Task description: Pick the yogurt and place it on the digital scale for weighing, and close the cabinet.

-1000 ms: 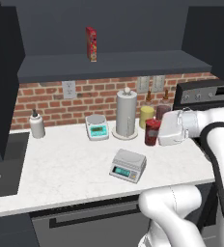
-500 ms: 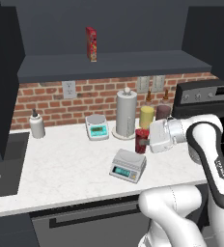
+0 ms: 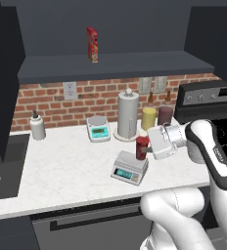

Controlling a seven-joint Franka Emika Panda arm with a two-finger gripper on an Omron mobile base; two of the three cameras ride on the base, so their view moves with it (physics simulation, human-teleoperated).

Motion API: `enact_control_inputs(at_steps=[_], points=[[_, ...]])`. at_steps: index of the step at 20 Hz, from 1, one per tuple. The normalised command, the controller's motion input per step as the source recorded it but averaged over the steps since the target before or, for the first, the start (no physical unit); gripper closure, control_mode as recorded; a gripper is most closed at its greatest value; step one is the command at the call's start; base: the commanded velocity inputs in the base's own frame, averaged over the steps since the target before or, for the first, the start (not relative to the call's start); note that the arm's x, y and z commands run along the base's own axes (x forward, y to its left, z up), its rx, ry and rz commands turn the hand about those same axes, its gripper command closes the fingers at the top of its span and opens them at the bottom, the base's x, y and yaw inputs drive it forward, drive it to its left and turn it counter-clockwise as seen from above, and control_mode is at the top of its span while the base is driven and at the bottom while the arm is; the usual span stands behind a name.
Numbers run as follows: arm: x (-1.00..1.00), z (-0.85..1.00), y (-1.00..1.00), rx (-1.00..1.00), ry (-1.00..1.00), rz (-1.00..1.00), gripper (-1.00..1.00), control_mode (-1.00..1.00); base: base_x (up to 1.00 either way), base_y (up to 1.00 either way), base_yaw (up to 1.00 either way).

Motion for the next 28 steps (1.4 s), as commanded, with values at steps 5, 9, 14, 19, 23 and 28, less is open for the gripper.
enact_control_inputs(at_steps=[5,9,14,19,23,28], points=[[0.23,-0.39,-0.04,-0.01,-0.08,0.0,1.0,-1.0,0.0,0.0,0.0],[0.37,-0.38,-0.03,0.0,-0.01,0.0,1.0,-1.0,0.0,0.0,0.0],[0.39,-0.2,-0.08,0.0,0.0,0.0,1.0,-1.0,0.0,0.0,0.0],[0.28,-0.07,-0.18,0.0,0.0,0.0,1.0,-1.0,0.0,0.0,0.0],[0.17,-0.14,-0.14,0.0,0.02,0.0,1.0,-1.0,0.0,0.0,0.0],[0.11,-0.26,0.0,0.0,0.0,0.0,1.0,-1.0,0.0,0.0,0.0]])
